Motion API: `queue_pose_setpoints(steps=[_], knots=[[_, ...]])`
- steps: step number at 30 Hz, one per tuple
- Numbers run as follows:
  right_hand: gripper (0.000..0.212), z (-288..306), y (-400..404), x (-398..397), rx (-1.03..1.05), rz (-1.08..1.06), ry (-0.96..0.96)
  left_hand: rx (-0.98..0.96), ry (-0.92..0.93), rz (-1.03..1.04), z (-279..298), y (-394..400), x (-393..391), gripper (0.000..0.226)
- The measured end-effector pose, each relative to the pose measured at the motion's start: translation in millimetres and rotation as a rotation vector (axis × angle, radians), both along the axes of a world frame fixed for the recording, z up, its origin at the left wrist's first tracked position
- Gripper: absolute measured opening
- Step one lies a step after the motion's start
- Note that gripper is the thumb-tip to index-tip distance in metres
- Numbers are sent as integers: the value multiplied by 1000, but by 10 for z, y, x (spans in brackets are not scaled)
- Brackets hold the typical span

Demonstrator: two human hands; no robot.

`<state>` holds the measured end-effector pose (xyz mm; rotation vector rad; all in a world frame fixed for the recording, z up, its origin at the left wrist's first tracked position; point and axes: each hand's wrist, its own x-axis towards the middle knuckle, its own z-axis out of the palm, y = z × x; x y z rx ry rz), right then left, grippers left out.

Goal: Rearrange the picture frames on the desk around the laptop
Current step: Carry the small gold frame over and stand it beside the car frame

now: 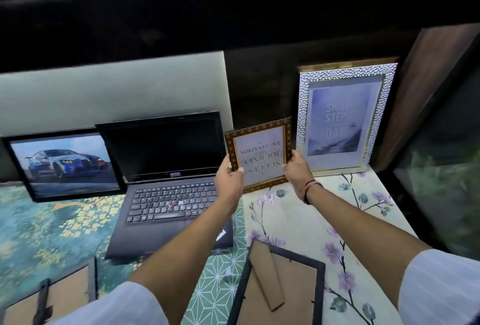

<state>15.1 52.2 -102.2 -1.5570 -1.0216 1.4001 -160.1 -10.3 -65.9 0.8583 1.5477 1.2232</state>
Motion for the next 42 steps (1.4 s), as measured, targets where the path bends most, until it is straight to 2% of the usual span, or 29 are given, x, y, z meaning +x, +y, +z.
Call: queue_pose_setpoints(steps=[3,7,9,12,14,15,17,18,20,21,24,27,30,31,33,36,42], knots=[[45,224,-196,-68,26,26,-13,7,96,-8,-4,-116,-203,17],[33,550,-388,-335,144,101,-107,-2,45,2,11,-347,-588,15],[44,606,-476,-565,185,41,-211,-33,-24,88,0,-454,-857,11],[62,600,-665,-1046,217,-159,-371,-79,-206,193,-74,-652,-1362,12],[67,466,-786,-1425,115,-183,-270,-64,-353,260,-124,-809,-1709,13],[59,399,-847,-1667,53,-144,-172,-54,-434,302,-142,-917,-1908,13],[23,285,-982,-2138,-4,-10,23,-37,-573,367,-169,-1099,-2242,4],[9,271,-1053,-2366,11,42,79,-40,-619,402,-177,-1197,-2394,13],[19,332,-1207,-2883,17,86,144,-50,-710,480,-224,-1393,-2793,48],[23,362,-1247,-3124,17,88,154,-43,-763,487,-235,-1491,-2994,48],[26,588,-1329,-3755,61,147,115,-68,-841,431,-256,-1784,-3612,5],[29,877,-1283,-4322,192,241,-19,-85,-856,499,-252,-2014,-4404,5],[25,1106,-1058,-4740,404,393,-206,-22,-760,583,-146,-2155,-5100,51],[30,1096,-943,-4893,474,453,-282,-15,-718,581,-110,-2205,-5318,57],[34,1141,-817,-5194,531,538,-417,-27,-659,513,-65,-2271,-5647,52],[26,1465,-1030,-5656,566,625,-480,-75,-607,387,-24,-2308,-5867,34],[16,1544,-942,-6575,588,730,-523,-166,-679,557,-322,-2112,-6205,34]])
